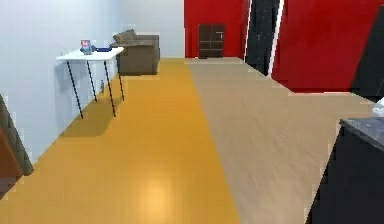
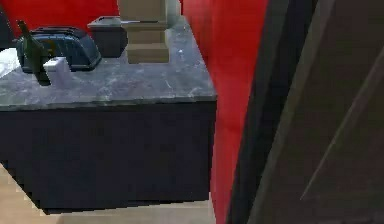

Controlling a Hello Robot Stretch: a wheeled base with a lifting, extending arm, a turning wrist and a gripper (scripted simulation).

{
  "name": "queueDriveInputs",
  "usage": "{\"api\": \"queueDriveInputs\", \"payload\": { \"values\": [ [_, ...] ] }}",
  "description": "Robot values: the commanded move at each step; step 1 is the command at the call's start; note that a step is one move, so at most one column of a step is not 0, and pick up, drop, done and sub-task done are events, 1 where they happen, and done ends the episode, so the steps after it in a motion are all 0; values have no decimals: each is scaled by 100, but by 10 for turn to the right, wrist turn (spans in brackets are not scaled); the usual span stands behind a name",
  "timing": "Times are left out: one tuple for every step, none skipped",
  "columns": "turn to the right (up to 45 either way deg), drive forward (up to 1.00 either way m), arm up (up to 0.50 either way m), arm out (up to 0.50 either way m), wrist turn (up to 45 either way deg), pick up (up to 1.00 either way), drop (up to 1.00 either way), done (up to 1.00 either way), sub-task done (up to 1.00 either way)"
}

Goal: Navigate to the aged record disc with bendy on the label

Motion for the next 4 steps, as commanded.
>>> {"api": "queueDriveInputs", "payload": {
  "values": [
    [-450, 0, 0, 0, 0, 0, 0, 0, 0],
    [-330, 0, 0, 0, 0, 0, 0, 0, 0],
    [0, 45, 0, 0, 0, 0, 0, 0, 0],
    [60, 0, 0, 0, 0, 0, 0, 0, 0]
  ]
}}
